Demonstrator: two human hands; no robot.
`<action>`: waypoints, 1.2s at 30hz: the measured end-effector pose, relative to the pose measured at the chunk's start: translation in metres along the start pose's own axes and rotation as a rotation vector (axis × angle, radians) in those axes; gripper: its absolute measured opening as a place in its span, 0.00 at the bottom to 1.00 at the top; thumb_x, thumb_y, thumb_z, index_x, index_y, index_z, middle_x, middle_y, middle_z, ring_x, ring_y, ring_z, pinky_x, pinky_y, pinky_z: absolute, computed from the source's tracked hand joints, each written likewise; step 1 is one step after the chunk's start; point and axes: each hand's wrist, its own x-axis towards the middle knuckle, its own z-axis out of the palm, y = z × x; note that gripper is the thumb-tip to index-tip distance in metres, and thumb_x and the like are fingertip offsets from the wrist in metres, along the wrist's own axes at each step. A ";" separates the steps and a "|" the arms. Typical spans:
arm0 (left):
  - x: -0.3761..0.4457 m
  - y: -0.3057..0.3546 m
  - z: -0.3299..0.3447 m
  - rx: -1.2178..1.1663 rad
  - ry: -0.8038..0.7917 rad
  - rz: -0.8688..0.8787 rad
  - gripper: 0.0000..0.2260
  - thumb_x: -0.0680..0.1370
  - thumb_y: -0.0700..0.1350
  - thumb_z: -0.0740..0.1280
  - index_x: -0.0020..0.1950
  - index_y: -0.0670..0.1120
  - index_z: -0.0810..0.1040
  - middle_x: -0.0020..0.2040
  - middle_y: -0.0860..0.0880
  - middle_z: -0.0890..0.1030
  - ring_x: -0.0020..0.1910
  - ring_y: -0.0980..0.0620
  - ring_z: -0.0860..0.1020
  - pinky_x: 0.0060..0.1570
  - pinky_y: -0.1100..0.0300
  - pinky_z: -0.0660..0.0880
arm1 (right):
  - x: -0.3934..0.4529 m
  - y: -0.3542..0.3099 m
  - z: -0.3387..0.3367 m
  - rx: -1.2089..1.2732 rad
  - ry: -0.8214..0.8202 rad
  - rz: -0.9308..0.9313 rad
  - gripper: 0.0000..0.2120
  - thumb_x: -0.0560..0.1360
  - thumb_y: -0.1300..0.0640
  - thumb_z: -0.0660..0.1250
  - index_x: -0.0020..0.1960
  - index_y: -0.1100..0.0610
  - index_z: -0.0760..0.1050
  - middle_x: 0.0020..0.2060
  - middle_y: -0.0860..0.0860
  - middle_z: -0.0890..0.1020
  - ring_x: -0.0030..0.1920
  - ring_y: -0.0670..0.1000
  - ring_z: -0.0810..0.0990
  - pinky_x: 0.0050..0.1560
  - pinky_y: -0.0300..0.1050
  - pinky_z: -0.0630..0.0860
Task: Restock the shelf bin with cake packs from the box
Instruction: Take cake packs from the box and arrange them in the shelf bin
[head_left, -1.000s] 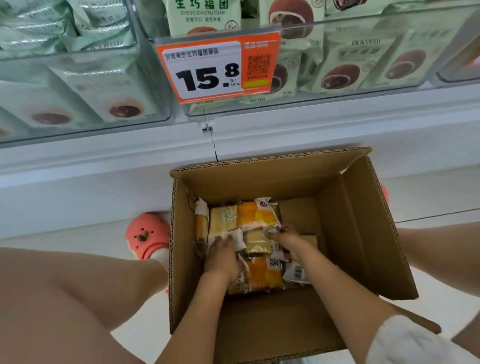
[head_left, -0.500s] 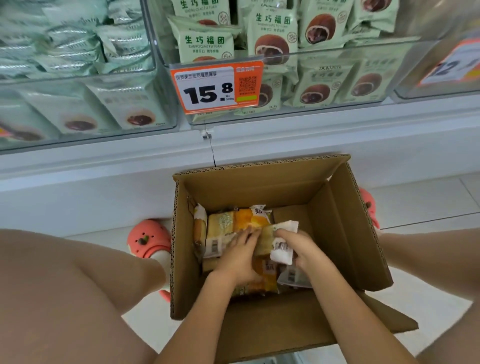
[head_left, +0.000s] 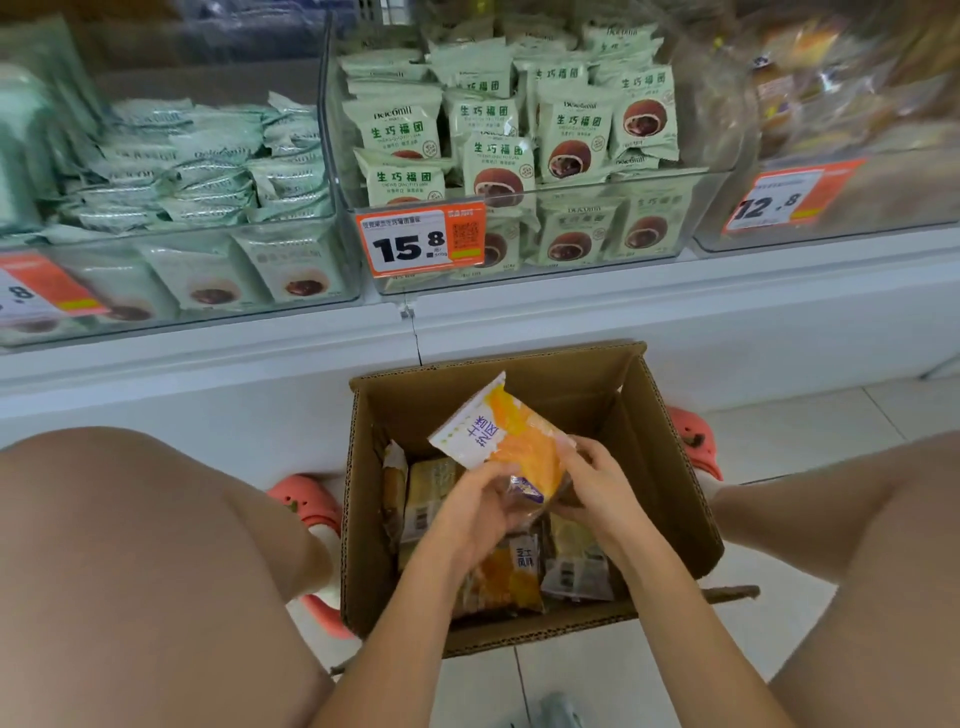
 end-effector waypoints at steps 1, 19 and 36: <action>-0.003 0.000 0.004 -0.016 -0.015 0.004 0.25 0.70 0.46 0.71 0.66 0.46 0.70 0.59 0.43 0.80 0.52 0.45 0.81 0.45 0.51 0.79 | -0.002 0.002 0.001 0.056 -0.006 -0.007 0.19 0.78 0.47 0.62 0.64 0.55 0.69 0.59 0.55 0.76 0.56 0.55 0.78 0.47 0.51 0.81; -0.026 0.017 0.008 0.363 0.241 0.205 0.12 0.76 0.53 0.66 0.58 0.54 0.73 0.54 0.48 0.82 0.52 0.49 0.82 0.55 0.49 0.78 | 0.002 -0.039 0.008 -0.341 -0.068 -0.389 0.12 0.79 0.49 0.60 0.57 0.54 0.74 0.48 0.49 0.79 0.49 0.47 0.79 0.46 0.39 0.77; -0.027 0.022 -0.014 0.355 0.071 -0.002 0.16 0.71 0.42 0.72 0.57 0.38 0.78 0.49 0.43 0.84 0.48 0.47 0.83 0.43 0.60 0.81 | 0.008 -0.039 0.001 0.203 0.139 -0.168 0.09 0.81 0.55 0.59 0.44 0.58 0.71 0.34 0.52 0.75 0.34 0.48 0.74 0.37 0.43 0.72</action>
